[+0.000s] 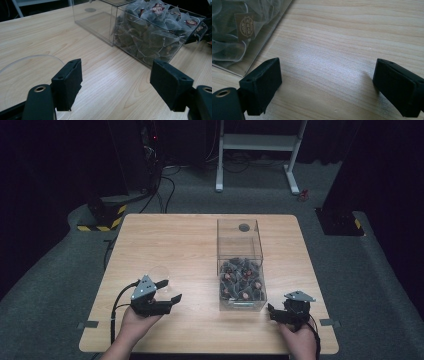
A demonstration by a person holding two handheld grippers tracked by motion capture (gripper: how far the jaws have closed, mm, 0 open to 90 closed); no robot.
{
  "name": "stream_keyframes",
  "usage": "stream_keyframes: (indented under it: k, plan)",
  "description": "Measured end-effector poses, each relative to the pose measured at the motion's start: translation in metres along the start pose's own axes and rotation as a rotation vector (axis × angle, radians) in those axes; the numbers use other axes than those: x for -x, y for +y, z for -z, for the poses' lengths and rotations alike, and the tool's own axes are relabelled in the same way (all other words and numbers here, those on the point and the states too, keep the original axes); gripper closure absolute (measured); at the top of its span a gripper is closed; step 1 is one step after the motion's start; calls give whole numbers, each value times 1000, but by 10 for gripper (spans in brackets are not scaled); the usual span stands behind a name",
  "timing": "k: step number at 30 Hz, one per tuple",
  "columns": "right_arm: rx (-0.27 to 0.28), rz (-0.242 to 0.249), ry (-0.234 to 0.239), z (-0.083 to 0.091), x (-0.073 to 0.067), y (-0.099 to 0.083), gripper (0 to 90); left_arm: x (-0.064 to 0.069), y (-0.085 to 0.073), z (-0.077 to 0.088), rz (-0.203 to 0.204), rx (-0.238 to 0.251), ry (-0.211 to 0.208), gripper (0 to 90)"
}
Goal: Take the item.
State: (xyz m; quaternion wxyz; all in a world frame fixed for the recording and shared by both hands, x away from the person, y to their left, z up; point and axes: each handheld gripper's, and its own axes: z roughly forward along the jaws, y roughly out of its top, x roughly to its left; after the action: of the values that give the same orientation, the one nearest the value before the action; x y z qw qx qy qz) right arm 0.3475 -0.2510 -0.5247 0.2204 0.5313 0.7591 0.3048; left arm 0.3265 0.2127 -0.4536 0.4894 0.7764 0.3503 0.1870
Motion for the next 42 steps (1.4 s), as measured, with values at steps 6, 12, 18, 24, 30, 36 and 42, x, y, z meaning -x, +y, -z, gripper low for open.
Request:
stream_keyframes:
  k: [6,12,18,24,30,36,42]
  plan:
    - [0,-1,0,0,0,0,81,3,3,-6,-3,-2,-12,265]
    - [-1,-1,0,0,0,0,81,7,6,-11,-4,1,-23,269]
    - [-1,0,2,0,0,0,81,9,9,-17,-10,1,-35,272]
    - [0,1,2,0,0,0,82,12,12,-21,-15,-1,-40,275]
    - [-1,1,2,0,0,0,82,14,16,-25,-20,0,-49,278]
    - [-1,1,3,0,0,0,82,16,19,-29,-23,0,-60,280]
    - [-1,2,3,0,0,0,81,18,22,-33,-20,0,-74,286]
